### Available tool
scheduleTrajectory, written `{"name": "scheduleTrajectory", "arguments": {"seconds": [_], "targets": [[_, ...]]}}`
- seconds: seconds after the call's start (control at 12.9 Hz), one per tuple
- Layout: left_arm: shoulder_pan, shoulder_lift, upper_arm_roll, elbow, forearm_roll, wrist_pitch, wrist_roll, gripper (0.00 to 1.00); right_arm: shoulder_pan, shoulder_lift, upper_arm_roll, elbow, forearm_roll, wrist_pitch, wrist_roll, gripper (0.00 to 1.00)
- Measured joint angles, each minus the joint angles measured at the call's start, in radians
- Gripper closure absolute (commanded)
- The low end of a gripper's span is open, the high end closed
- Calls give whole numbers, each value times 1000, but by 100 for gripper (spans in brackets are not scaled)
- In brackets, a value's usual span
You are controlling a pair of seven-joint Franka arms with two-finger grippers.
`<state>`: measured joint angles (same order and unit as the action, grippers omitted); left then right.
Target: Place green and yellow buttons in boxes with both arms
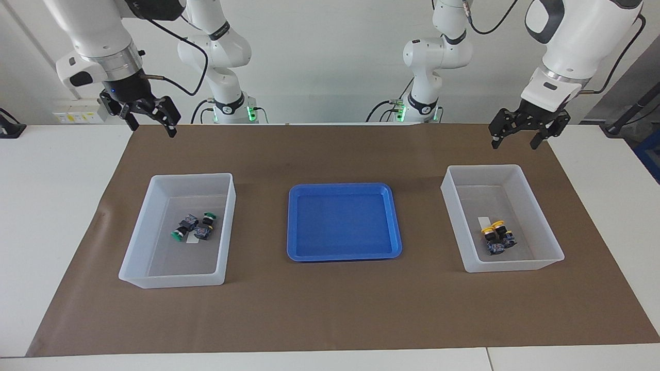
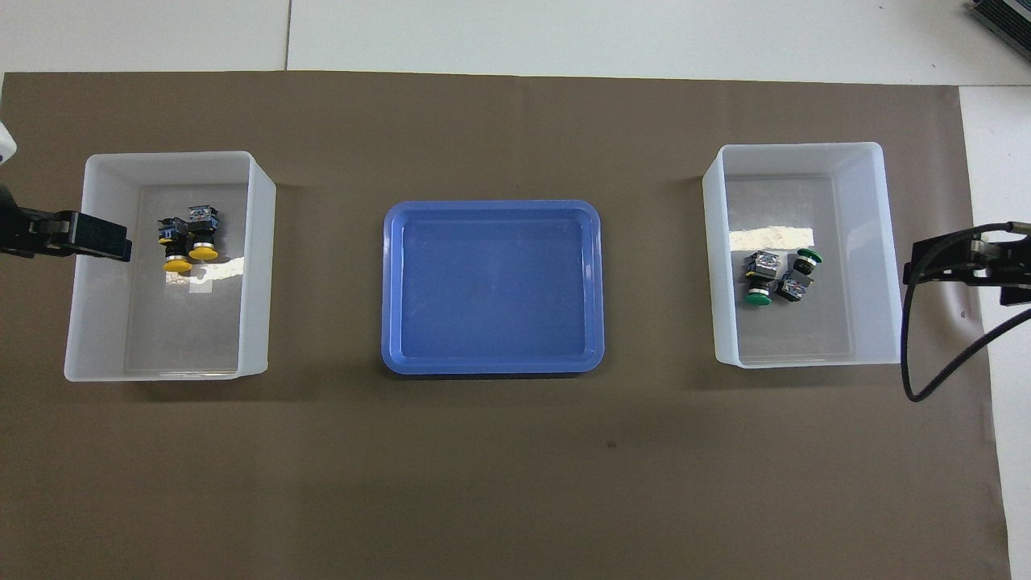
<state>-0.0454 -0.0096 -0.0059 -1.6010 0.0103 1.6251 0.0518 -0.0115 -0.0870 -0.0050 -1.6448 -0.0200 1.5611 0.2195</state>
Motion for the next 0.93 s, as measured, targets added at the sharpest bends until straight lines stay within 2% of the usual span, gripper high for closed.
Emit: {"name": "scheduleTrajectory", "arguments": {"seconds": [0.62,0.93], "targets": [[-1,0,-3,3,-21,-3,10,0,6,-37,4,-90,18,9,-3,0],[-1,0,0,3,-29,-3,10,0,5,-46,3,-99,18,11,-39,0]]}}
